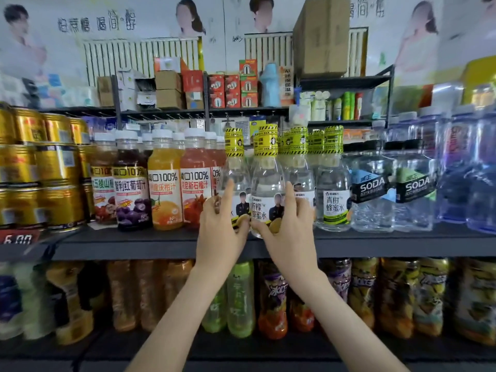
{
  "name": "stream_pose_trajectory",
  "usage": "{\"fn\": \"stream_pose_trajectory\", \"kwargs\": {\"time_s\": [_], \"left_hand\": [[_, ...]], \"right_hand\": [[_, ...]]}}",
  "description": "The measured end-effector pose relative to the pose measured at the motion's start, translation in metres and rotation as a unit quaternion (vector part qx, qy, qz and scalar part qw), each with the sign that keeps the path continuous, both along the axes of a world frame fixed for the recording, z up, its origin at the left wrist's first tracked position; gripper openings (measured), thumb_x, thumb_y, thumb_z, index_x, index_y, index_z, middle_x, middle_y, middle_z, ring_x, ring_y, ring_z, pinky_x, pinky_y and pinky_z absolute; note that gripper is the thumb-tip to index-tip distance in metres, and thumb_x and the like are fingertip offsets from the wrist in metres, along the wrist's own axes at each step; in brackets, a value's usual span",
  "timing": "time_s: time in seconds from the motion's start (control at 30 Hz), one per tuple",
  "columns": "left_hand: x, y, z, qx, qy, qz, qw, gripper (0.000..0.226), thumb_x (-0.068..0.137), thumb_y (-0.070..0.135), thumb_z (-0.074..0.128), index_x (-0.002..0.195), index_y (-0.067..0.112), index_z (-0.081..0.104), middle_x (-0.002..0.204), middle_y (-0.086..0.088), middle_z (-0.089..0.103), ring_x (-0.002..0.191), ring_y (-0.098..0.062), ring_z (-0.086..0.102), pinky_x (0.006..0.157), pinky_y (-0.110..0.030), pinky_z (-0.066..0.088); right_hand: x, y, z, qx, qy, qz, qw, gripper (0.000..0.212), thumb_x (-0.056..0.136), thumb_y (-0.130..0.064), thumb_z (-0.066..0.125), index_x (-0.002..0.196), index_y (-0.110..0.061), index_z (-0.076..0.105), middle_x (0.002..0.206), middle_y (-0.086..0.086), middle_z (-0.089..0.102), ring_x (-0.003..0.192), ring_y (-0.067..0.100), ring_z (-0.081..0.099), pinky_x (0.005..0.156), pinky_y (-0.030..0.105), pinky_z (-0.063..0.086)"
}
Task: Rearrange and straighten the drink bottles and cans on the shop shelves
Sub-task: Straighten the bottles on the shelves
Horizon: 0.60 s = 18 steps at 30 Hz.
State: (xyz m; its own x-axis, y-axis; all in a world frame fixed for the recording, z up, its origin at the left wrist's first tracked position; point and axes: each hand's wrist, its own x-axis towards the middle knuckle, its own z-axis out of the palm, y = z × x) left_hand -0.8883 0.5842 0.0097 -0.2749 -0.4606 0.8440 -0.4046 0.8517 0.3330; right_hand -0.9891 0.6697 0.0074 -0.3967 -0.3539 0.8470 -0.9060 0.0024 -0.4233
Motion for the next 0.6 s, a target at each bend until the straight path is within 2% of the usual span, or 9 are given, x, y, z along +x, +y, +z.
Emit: {"fn": "stream_pose_trajectory", "kwargs": {"time_s": [0.07, 0.17, 0.33, 0.43, 0.6], "left_hand": [[0.001, -0.0003, -0.0009, -0.001, -0.001, -0.008, 1.0, 0.083, 0.091, 0.032, 0.061, 0.145, 0.042, -0.001, 0.129, -0.019, 0.042, 0.111, -0.033, 0.048, 0.089, -0.034, 0.041], [0.0023, -0.0003, 0.0008, 0.0, -0.002, -0.008, 1.0, 0.083, 0.09, 0.033, 0.061, 0.147, 0.04, 0.001, 0.131, -0.019, 0.042, 0.114, -0.034, 0.048, 0.091, -0.037, 0.043], [0.0017, -0.0024, 0.0007, -0.007, -0.008, -0.008, 1.0, 0.082, 0.089, 0.033, 0.063, 0.151, 0.032, 0.009, 0.125, -0.019, 0.045, 0.107, -0.034, 0.05, 0.087, -0.04, 0.045], [0.0006, -0.0031, 0.0007, 0.014, -0.005, -0.009, 1.0, 0.084, 0.089, 0.032, 0.064, 0.151, 0.034, 0.007, 0.124, -0.02, 0.045, 0.106, -0.034, 0.05, 0.088, -0.04, 0.044], [-0.0013, 0.0045, 0.0076, 0.064, -0.04, 0.002, 0.997, 0.089, 0.091, 0.038, 0.059, 0.15, 0.036, -0.007, 0.116, -0.021, 0.051, 0.097, -0.035, 0.056, 0.071, -0.03, 0.038]], "right_hand": [[-0.0002, -0.0005, -0.0028, -0.007, 0.022, -0.002, 1.0, 0.09, 0.085, -0.036, 0.072, 0.152, -0.008, 0.018, 0.119, 0.011, 0.045, 0.109, 0.023, 0.039, 0.091, 0.024, 0.031], [-0.0002, -0.005, -0.0042, -0.011, 0.033, -0.031, 0.999, 0.09, 0.085, -0.036, 0.072, 0.152, -0.007, 0.019, 0.119, 0.015, 0.049, 0.107, 0.028, 0.044, 0.092, 0.034, 0.04], [0.0041, -0.009, -0.0018, 0.001, 0.087, -0.107, 0.99, 0.091, 0.078, -0.03, 0.078, 0.151, -0.011, 0.026, 0.106, 0.019, 0.054, 0.089, 0.031, 0.051, 0.075, 0.037, 0.049], [0.004, -0.0097, -0.0025, 0.002, 0.102, -0.125, 0.987, 0.09, 0.076, -0.029, 0.08, 0.148, -0.009, 0.031, 0.109, 0.023, 0.056, 0.09, 0.035, 0.054, 0.073, 0.04, 0.052], [0.0021, -0.004, -0.0015, 0.035, 0.08, -0.087, 0.992, 0.093, 0.083, -0.034, 0.073, 0.154, -0.019, 0.016, 0.116, 0.018, 0.05, 0.1, 0.032, 0.048, 0.08, 0.037, 0.047]]}}
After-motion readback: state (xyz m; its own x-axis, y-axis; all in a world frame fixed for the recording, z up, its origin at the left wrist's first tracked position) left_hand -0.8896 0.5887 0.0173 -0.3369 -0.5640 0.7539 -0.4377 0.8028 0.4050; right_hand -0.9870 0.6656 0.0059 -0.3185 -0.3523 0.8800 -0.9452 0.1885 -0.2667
